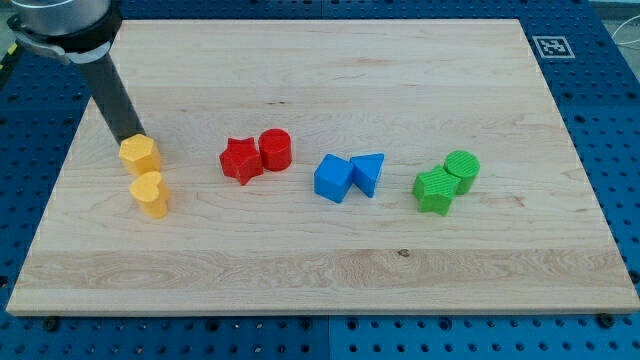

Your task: Move your arm slightly up

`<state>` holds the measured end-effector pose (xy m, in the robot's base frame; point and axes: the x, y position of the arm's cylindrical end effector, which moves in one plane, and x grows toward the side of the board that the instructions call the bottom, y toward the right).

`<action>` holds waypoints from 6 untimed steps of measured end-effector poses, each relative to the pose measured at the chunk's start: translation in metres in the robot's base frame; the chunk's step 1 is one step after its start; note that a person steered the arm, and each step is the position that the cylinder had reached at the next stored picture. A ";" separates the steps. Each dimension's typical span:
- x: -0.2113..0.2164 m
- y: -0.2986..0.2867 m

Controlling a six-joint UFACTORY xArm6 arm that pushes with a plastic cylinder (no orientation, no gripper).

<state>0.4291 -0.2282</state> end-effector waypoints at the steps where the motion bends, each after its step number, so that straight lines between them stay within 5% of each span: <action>1: 0.013 -0.002; 4: 0.034 -0.005; 6: -0.022 -0.005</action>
